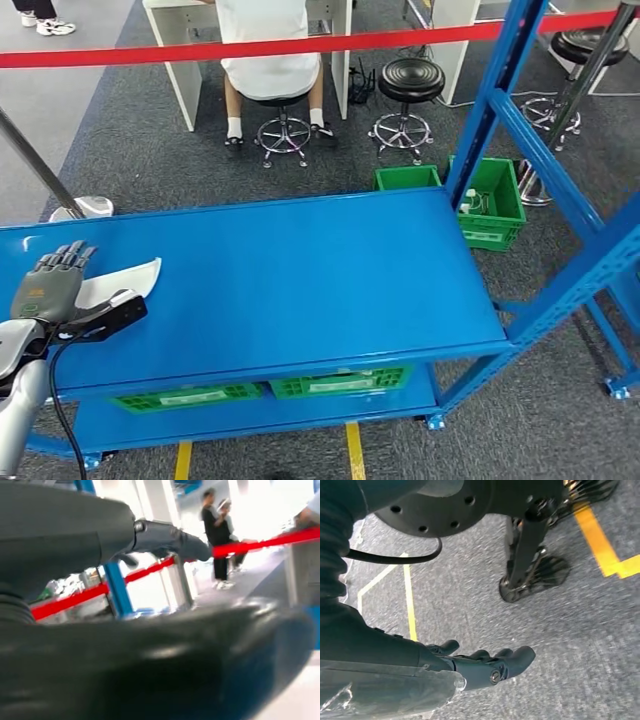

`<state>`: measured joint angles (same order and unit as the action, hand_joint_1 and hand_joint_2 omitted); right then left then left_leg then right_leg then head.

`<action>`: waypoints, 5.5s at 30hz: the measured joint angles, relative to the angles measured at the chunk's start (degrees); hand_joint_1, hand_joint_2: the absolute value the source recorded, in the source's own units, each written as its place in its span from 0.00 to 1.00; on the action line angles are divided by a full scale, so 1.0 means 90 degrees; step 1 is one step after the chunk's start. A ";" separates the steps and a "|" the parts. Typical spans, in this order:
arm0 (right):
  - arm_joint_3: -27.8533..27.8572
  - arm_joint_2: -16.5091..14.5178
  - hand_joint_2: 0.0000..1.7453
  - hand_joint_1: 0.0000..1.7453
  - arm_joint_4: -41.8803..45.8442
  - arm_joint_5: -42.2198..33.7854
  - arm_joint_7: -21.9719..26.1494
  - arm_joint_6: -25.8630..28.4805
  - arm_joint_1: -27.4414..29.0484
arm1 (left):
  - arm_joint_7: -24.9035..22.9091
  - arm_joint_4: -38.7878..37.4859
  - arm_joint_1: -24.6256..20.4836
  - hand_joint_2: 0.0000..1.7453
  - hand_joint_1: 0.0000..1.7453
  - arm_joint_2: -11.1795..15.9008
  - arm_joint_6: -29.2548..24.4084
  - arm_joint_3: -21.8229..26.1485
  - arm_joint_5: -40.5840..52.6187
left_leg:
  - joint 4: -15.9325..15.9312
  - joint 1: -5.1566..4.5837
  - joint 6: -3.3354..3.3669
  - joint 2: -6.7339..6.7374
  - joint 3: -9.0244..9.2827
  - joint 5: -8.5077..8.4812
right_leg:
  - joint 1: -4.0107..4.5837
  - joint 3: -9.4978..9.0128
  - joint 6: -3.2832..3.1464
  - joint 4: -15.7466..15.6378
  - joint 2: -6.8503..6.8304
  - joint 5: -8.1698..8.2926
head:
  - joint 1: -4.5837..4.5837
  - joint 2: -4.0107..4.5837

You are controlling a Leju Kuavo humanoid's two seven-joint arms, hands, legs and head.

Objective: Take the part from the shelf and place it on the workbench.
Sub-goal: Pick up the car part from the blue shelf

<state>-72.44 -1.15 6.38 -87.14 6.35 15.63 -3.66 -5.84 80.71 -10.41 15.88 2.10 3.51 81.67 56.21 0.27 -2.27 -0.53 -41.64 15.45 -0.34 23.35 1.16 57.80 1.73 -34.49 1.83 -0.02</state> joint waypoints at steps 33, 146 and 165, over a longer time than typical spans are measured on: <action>-0.0042 0.0009 1.00 0.00 -0.0002 -0.0005 0.0044 0.0011 -0.0035 | 0.0016 0.0897 0.0097 0.25 0.00 -0.0560 -0.0029 -0.0566 -0.0132 | -0.0008 -0.0098 0.0126 -0.0043 0.0653 0.0641 | 0.0091 0.1105 -0.0086 0.0157 -0.0104 0.0925 | 0.0027 0.0000; 0.1019 -0.0220 1.00 0.00 -0.0002 -0.0004 0.0121 0.0457 0.0077 | 0.2270 0.3552 0.3467 0.50 0.00 -0.2228 -0.0668 0.3636 -0.0154 | -0.0007 -0.0110 0.0131 -0.0041 0.0716 0.0719 | 0.0081 0.1064 -0.0077 0.0138 -0.0110 0.0863 | 0.0024 0.0000; 0.0930 -0.0217 1.00 0.00 -0.0002 -0.0005 0.0106 0.0451 0.0071 | 0.2305 0.2627 0.3071 1.00 0.00 -0.2047 -0.0617 0.3614 -0.0084 | -0.0007 -0.0110 0.0130 -0.0041 0.0717 0.0724 | 0.0080 0.1064 -0.0082 0.0137 -0.0109 0.0859 | 0.0025 0.0000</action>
<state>-64.07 -3.10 6.36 -87.19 7.31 19.69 -3.02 14.91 104.35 17.23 -2.55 -3.45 36.04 80.91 56.14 -0.73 -1.10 -0.90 -35.19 21.97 0.38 32.93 0.42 59.03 0.75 -26.76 2.05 -0.02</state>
